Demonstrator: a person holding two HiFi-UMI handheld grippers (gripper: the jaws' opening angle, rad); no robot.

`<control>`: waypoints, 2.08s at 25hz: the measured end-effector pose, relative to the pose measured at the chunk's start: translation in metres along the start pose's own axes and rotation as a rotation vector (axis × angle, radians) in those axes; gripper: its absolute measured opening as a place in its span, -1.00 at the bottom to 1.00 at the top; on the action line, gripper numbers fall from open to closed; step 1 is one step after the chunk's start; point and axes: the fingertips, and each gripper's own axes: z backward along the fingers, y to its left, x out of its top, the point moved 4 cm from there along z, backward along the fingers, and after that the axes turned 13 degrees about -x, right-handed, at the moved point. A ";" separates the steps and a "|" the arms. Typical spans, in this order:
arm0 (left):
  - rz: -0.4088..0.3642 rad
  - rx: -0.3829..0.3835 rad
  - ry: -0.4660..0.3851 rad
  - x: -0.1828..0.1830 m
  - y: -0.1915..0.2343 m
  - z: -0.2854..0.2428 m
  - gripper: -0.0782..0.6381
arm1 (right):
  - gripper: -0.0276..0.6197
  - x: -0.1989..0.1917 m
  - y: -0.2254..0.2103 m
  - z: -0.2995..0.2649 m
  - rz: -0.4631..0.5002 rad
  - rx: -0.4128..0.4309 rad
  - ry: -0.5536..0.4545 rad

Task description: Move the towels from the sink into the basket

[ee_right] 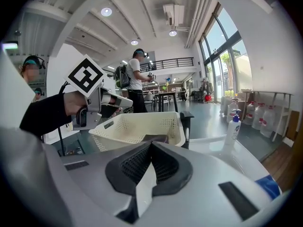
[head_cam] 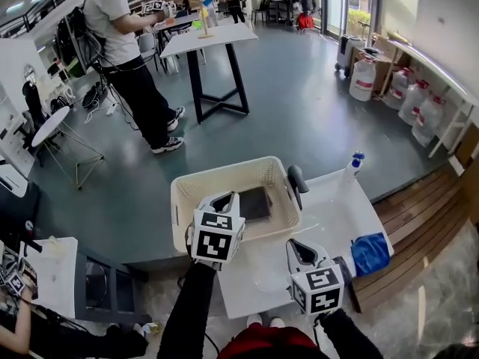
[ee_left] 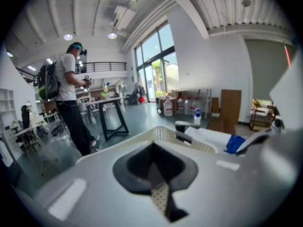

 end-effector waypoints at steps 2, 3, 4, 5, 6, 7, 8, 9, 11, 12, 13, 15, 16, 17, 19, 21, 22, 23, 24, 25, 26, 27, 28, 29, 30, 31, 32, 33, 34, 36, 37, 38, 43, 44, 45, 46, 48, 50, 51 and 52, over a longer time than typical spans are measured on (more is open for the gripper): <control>0.004 0.004 -0.012 -0.001 -0.004 0.007 -0.77 | -0.89 0.001 0.000 0.004 0.003 0.003 -0.007; 0.009 0.007 -0.019 -0.001 -0.006 0.010 -0.77 | -0.89 0.002 -0.001 0.006 0.005 0.005 -0.011; 0.016 0.011 -0.029 -0.001 -0.007 0.014 -0.77 | -0.89 0.003 -0.001 0.007 0.005 0.007 -0.015; 0.023 0.015 -0.040 -0.002 -0.008 0.018 -0.77 | -0.89 0.004 0.000 0.009 0.004 0.009 -0.019; 0.029 0.018 -0.050 -0.002 -0.009 0.023 -0.77 | -0.89 0.004 0.000 0.011 0.002 0.012 -0.024; 0.034 0.022 -0.059 -0.003 -0.009 0.027 -0.77 | -0.89 0.005 0.001 0.012 -0.002 0.015 -0.029; 0.037 0.025 -0.068 -0.004 -0.010 0.031 -0.77 | -0.89 0.005 0.001 0.014 -0.005 0.018 -0.034; 0.040 0.029 -0.077 -0.004 -0.011 0.034 -0.77 | -0.89 0.006 0.002 0.015 -0.006 0.020 -0.038; 0.046 0.036 -0.089 -0.006 -0.014 0.041 -0.77 | -0.89 0.006 0.003 0.018 -0.004 0.025 -0.044; 0.048 0.040 -0.093 -0.007 -0.015 0.045 -0.77 | -0.89 0.006 0.004 0.019 -0.002 0.028 -0.046; 0.050 0.045 -0.096 -0.009 -0.017 0.049 -0.77 | -0.89 0.005 0.005 0.020 0.002 0.033 -0.048; 0.055 0.055 -0.105 -0.013 -0.020 0.057 -0.77 | -0.89 0.006 0.007 0.024 0.010 0.041 -0.053; 0.056 0.060 -0.111 -0.014 -0.021 0.061 -0.77 | -0.89 0.006 0.008 0.026 0.014 0.044 -0.056; 0.058 0.063 -0.117 -0.014 -0.023 0.064 -0.77 | -0.89 0.007 0.008 0.028 0.017 0.046 -0.060; 0.061 0.071 -0.129 -0.016 -0.026 0.071 -0.78 | -0.89 0.009 0.009 0.031 0.019 0.049 -0.067; 0.071 0.078 -0.138 -0.020 -0.030 0.078 -0.78 | -0.89 0.009 0.010 0.033 0.017 0.053 -0.073; 0.077 0.079 -0.142 -0.023 -0.032 0.081 -0.78 | -0.89 0.009 0.011 0.035 0.015 0.055 -0.075; 0.082 0.079 -0.147 -0.025 -0.035 0.084 -0.77 | -0.89 0.009 0.012 0.036 0.015 0.057 -0.077; 0.087 0.079 -0.153 -0.027 -0.038 0.087 -0.77 | -0.89 0.008 0.013 0.038 0.015 0.059 -0.078; 0.090 0.080 -0.159 -0.029 -0.040 0.089 -0.77 | -0.89 0.008 0.014 0.038 0.016 0.062 -0.080; 0.093 0.082 -0.165 -0.032 -0.043 0.090 -0.77 | -0.89 0.008 0.014 0.039 0.018 0.064 -0.082; 0.095 0.084 -0.170 -0.034 -0.045 0.092 -0.78 | -0.89 0.007 0.014 0.040 0.019 0.066 -0.085; 0.098 0.086 -0.175 -0.036 -0.046 0.093 -0.77 | -0.89 0.008 0.014 0.041 0.019 0.068 -0.088; 0.102 0.089 -0.179 -0.038 -0.048 0.095 -0.77 | -0.89 0.008 0.014 0.042 0.019 0.070 -0.090; 0.106 0.091 -0.181 -0.040 -0.049 0.097 -0.77 | -0.89 0.008 0.015 0.043 0.018 0.072 -0.092; 0.110 0.094 -0.183 -0.042 -0.050 0.100 -0.77 | -0.89 0.008 0.015 0.044 0.016 0.073 -0.094; 0.114 0.097 -0.185 -0.044 -0.051 0.103 -0.77 | -0.89 0.009 0.016 0.046 0.015 0.074 -0.095; 0.117 0.099 -0.189 -0.046 -0.052 0.106 -0.77 | -0.89 0.009 0.016 0.047 0.015 0.074 -0.096; 0.120 0.101 -0.194 -0.047 -0.053 0.108 -0.77 | -0.89 0.009 0.016 0.048 0.015 0.076 -0.097; 0.124 0.104 -0.203 -0.051 -0.056 0.113 -0.77 | -0.89 0.010 0.017 0.051 0.014 0.081 -0.102; 0.124 0.107 -0.204 -0.053 -0.057 0.116 -0.78 | -0.89 0.011 0.017 0.053 0.013 0.085 -0.106; 0.125 0.112 -0.203 -0.055 -0.058 0.119 -0.77 | -0.89 0.011 0.017 0.055 0.011 0.088 -0.112; 0.135 0.131 -0.200 -0.068 -0.063 0.128 -0.77 | -0.89 0.009 0.020 0.059 0.013 0.103 -0.130; 0.140 0.132 -0.204 -0.070 -0.064 0.129 -0.77 | -0.89 0.009 0.020 0.060 0.013 0.108 -0.131; 0.144 0.134 -0.208 -0.072 -0.064 0.131 -0.77 | -0.89 0.009 0.021 0.060 0.014 0.114 -0.132; 0.147 0.136 -0.212 -0.073 -0.065 0.132 -0.77 | -0.89 0.009 0.022 0.060 0.015 0.121 -0.132; 0.153 0.139 -0.218 -0.075 -0.066 0.135 -0.77 | -0.90 0.009 0.023 0.061 0.019 0.131 -0.135; 0.161 0.141 -0.221 -0.078 -0.068 0.138 -0.77 | -0.89 0.010 0.025 0.062 0.024 0.138 -0.141; 0.165 0.142 -0.224 -0.080 -0.069 0.139 -0.77 | -0.89 0.011 0.025 0.062 0.025 0.143 -0.145; 0.170 0.142 -0.227 -0.082 -0.070 0.140 -0.77 | -0.90 0.011 0.025 0.062 0.026 0.147 -0.148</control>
